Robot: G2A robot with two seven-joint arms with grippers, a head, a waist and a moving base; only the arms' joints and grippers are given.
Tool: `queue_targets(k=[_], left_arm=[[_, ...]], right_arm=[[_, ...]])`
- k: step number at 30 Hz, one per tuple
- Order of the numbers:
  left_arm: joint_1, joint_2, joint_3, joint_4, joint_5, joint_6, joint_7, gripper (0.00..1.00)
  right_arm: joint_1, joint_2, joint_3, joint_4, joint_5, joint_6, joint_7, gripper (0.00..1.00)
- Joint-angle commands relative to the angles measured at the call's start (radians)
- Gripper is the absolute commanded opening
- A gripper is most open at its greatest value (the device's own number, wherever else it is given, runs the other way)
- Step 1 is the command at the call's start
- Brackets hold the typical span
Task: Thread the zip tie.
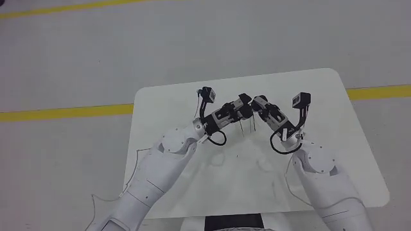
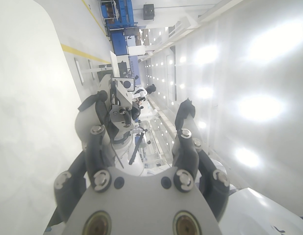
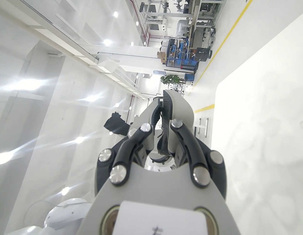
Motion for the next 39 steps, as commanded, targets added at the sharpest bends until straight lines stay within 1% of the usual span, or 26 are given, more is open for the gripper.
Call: queue_targets(k=[1, 5, 9, 11, 23, 32, 39], left_arm=[[0.0, 0.0, 0.0, -0.001, 0.0, 0.0, 0.002, 0.53], [0.001, 0.001, -0.002, -0.004, 0.002, 0.0, 0.005, 0.5], [0.0, 0.001, 0.0, -0.004, 0.005, 0.0, 0.006, 0.51], [-0.002, 0.001, 0.003, -0.003, 0.005, 0.001, 0.007, 0.49], [-0.002, 0.002, 0.003, -0.004, 0.011, 0.0, 0.015, 0.48], [-0.005, 0.002, 0.008, 0.002, 0.01, 0.0, 0.016, 0.47], [-0.008, 0.003, 0.012, 0.006, 0.019, 0.008, 0.025, 0.46]], right_arm=[[0.0, 0.001, 0.0, 0.0, -0.008, 0.0, -0.002, 0.0], [-0.003, 0.002, 0.001, 0.0, -0.02, 0.0, -0.004, 0.0], [-0.006, 0.004, 0.0, -0.004, -0.057, 0.0, -0.009, 0.0], [-0.006, 0.004, -0.002, -0.006, -0.059, 0.0, -0.012, 0.0], [-0.007, 0.008, 0.001, -0.003, -0.081, 0.0, -0.026, 0.0], [-0.007, 0.01, 0.003, -0.01, -0.075, 0.0, -0.035, 0.0], [-0.008, 0.012, 0.005, -0.017, -0.089, 0.0, -0.032, 0.0]])
